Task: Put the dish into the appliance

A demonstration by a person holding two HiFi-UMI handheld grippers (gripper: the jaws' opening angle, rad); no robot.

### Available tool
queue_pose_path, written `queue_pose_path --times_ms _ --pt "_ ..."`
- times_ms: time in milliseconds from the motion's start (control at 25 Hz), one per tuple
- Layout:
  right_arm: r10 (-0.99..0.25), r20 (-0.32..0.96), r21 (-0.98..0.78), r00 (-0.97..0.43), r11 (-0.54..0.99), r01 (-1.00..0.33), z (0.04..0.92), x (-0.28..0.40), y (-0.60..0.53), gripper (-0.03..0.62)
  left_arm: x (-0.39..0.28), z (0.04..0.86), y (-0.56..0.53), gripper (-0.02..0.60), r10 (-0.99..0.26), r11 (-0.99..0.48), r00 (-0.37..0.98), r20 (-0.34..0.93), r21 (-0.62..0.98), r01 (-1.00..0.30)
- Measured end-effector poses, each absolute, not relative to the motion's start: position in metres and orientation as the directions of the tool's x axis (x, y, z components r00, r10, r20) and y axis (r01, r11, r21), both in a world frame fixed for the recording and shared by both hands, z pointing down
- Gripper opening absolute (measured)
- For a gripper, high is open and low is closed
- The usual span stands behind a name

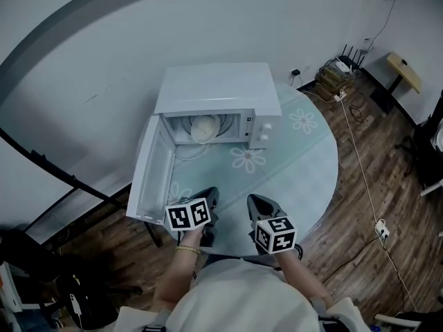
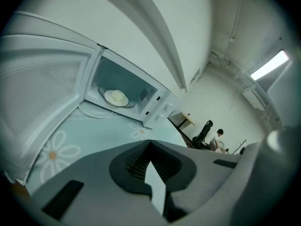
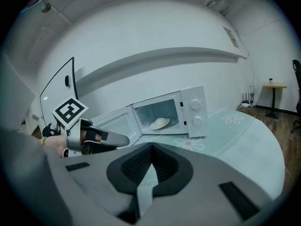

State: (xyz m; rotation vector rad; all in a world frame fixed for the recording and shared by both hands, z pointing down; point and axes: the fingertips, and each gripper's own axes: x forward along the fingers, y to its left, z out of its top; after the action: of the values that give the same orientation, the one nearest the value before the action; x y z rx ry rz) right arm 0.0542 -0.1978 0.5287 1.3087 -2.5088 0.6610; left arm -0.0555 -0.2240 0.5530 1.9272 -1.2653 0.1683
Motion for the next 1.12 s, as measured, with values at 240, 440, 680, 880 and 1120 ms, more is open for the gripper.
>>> queue_pose_path --times_ms 240,440,680,880,1120 --pt "-0.712 0.396 -0.281 -0.58 0.508 -0.814 0.524 0.056 -0.183 0.005 -0.049 0.549 -0.195 0.009 -0.691 -0.213 0.499 0.523 0.512 -0.832" --pt "-0.71 0.399 -0.282 -0.581 0.508 -0.814 0.524 0.058 -0.172 0.005 -0.049 0.541 -0.18 0.009 -0.698 -0.216 0.511 0.502 0.532 -0.819" --pt "-0.706 0.401 -0.288 -0.584 0.508 -0.812 0.524 0.059 -0.165 0.005 -0.05 0.539 -0.169 0.009 -0.705 -0.21 0.508 0.495 0.538 -0.816" --pt "-0.703 0.404 -0.284 -0.585 0.511 -0.811 0.523 0.059 -0.161 0.005 -0.051 0.54 -0.165 0.009 -0.707 -0.206 0.505 0.496 0.539 -0.817" --pt "-0.699 0.406 -0.285 -0.589 0.515 -0.808 0.524 0.061 -0.158 0.005 -0.046 0.54 -0.163 0.009 -0.701 -0.208 0.519 0.489 0.555 -0.805"
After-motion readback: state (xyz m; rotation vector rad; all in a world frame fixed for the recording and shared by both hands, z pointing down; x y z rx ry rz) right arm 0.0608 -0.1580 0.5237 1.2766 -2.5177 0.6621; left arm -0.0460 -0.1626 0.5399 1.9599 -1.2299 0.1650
